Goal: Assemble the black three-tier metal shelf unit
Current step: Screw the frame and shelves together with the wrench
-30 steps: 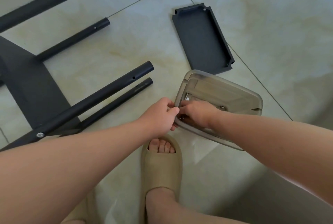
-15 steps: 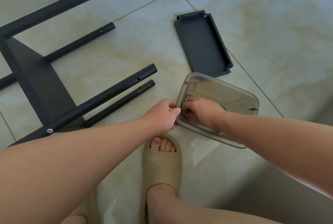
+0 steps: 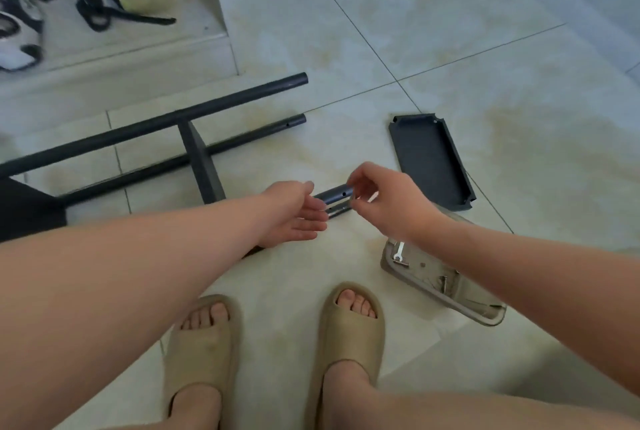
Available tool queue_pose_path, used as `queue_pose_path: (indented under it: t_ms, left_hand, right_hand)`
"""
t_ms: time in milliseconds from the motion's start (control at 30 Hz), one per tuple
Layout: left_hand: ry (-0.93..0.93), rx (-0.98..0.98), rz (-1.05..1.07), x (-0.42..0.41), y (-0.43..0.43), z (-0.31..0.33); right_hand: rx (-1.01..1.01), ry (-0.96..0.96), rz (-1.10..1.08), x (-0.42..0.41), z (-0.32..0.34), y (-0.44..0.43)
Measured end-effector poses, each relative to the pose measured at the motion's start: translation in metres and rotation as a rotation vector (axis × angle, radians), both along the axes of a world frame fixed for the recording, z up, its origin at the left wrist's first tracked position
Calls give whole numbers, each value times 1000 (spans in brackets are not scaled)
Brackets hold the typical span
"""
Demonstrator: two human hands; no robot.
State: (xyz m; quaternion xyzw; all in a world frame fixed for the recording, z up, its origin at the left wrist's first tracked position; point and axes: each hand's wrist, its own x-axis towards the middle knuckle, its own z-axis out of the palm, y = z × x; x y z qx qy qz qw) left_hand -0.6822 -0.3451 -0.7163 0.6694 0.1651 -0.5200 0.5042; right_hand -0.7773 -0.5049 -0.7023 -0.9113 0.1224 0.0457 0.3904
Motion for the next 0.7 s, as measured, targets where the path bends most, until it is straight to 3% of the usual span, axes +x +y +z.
queue_pose_path:
  t_ms: [167, 333, 567, 700]
  left_hand:
    - [132, -191, 160, 21, 47, 23]
    - [178, -173, 230, 44, 96, 9]
    - [93, -192, 405, 80, 143, -30]
    - [-88, -193, 468, 99, 160, -53]
  right_hand:
    - [87, -34, 73, 35, 19, 62]
    - [92, -61, 71, 61, 11, 99]
    - [-201, 206, 400, 88, -38, 127]
    - [-303, 318, 569, 103, -65, 145]
